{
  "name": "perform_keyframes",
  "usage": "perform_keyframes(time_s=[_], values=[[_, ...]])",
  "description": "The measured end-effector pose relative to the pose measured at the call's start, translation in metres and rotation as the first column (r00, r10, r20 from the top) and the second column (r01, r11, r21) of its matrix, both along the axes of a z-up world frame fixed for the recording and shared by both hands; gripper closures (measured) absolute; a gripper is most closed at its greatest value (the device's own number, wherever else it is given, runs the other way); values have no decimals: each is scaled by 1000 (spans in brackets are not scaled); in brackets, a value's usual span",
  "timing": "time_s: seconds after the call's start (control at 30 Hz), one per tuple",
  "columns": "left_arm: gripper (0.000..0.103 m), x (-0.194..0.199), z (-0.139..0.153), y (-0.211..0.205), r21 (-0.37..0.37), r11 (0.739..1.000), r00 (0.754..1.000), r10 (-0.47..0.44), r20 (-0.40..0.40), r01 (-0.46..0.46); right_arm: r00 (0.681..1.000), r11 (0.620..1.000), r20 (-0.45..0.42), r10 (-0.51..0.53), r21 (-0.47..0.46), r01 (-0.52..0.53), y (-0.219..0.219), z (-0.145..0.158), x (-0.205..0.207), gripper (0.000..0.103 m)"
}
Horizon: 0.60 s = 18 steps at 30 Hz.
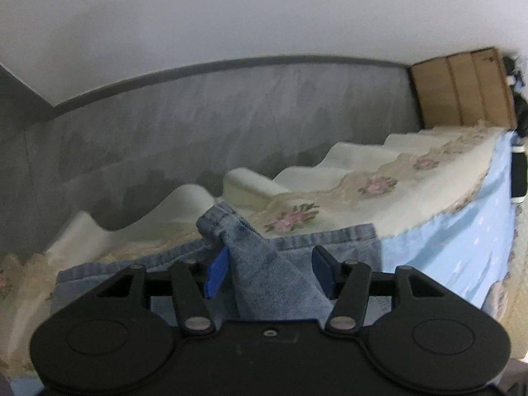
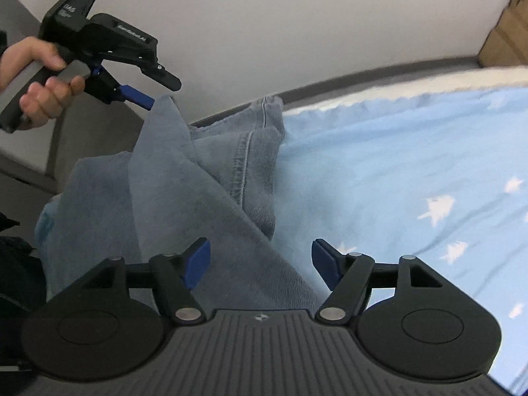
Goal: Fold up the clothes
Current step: 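Fold the jeans leg over with the right gripper toward the left gripper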
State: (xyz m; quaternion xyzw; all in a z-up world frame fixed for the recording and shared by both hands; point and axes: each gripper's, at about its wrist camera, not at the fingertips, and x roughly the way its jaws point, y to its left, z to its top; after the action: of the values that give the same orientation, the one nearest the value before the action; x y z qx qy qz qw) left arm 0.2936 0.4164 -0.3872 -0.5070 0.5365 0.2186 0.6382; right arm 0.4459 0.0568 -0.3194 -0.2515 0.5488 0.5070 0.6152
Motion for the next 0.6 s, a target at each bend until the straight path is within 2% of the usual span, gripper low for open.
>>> perform_keyframes(time_s=[0.17,0.23,0.3,0.33,0.4,0.5,0.6], values=[[54,4,-12,-5,-45,998,998,-34,-61,31,992,999,-124,-4,-42,-1,7,-27,4,33],[62,3,-16,-6,-62,998,996,-27,-80,22,990,998,-138,-15,-60,6,5,-33,0,39],[75,1,-14,-7,-73,997,996,-17,-84,11,993,998,-118,-27,-60,20,2,-31,-5,60],[79,0,-12,-7,-75,997,997,-13,-82,7,994,998,-105,-38,-55,33,-1,-28,-8,65],[89,-1,-6,-10,-68,998,997,-14,-70,9,994,997,-83,-69,-36,66,-9,-18,-14,86],[95,-1,8,-15,-46,999,999,-23,-30,21,996,997,-43,-74,-11,74,-20,-3,-29,93],[96,-1,26,-23,-18,999,999,-35,12,35,998,998,9,-64,15,64,-27,10,-43,96]])
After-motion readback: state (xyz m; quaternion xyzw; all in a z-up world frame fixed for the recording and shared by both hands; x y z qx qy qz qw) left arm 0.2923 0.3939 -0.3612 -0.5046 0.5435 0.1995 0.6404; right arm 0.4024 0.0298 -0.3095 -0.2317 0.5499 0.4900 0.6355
